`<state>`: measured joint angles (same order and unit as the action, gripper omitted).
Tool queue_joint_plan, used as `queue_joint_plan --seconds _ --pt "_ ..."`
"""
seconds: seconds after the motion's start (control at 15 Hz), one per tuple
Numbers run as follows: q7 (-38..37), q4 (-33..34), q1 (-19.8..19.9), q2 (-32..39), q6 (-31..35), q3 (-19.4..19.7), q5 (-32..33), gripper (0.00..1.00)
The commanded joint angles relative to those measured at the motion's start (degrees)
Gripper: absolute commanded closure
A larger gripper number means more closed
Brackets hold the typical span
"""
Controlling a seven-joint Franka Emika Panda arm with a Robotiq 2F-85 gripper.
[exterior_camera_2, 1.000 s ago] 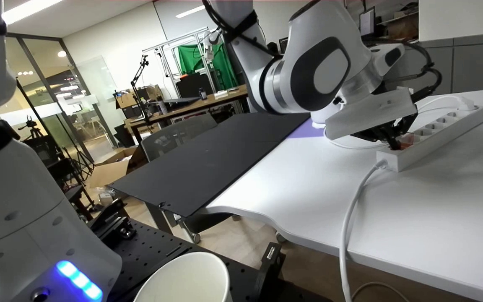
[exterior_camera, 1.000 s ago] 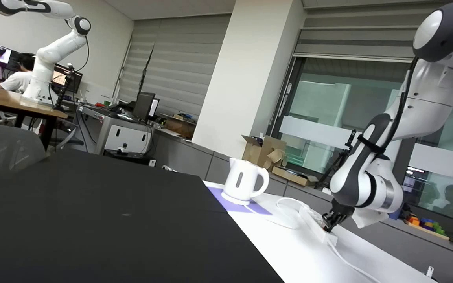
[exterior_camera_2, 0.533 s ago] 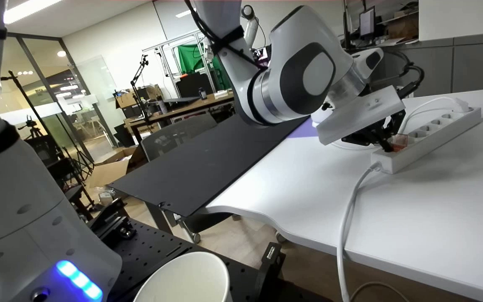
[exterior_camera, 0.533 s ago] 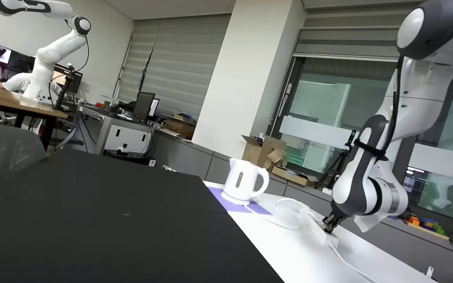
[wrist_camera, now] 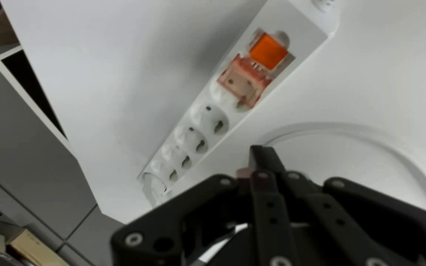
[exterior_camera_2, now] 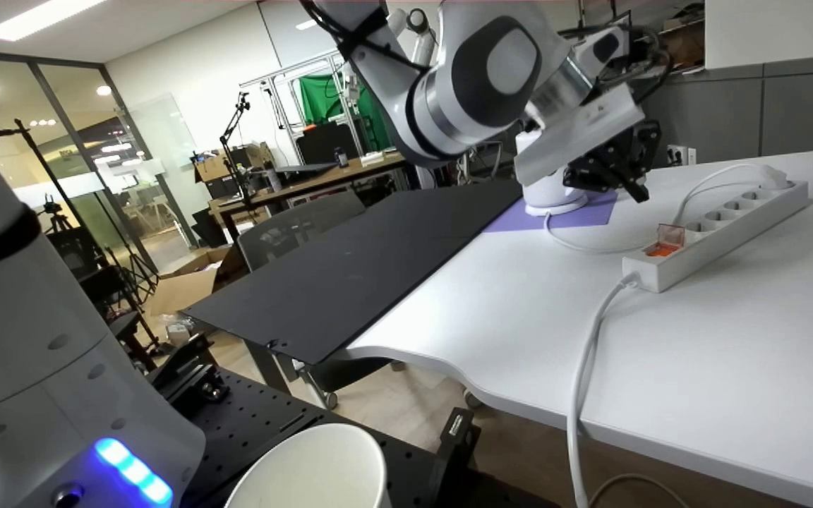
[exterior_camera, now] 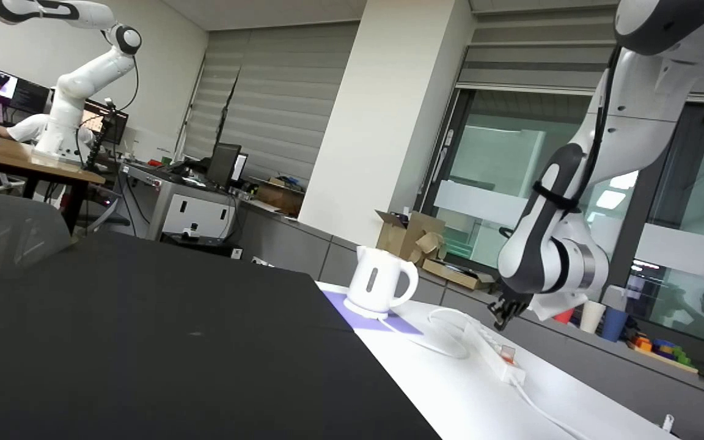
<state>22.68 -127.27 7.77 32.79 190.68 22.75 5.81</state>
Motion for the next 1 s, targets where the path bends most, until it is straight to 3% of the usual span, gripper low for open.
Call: queue_joint_plan --seconds 0.0,0.13,0.2,0.27,0.6,0.93 --pt "-0.48 2.69 -12.35 -3.62 -10.23 13.07 -2.08 1.0" --pt "-0.59 5.57 -16.19 -5.0 -19.12 17.95 -0.2 1.0" --pt "-4.47 7.52 -15.07 -5.97 -23.7 17.85 5.7 1.0" --pt "-4.39 9.6 -13.69 -7.23 -28.97 16.55 7.59 1.0" --pt "-2.94 17.12 -3.49 -11.21 -46.79 5.7 11.14 1.0" --pt "4.28 20.9 7.43 -13.86 -57.35 -6.66 1.13 1.0"
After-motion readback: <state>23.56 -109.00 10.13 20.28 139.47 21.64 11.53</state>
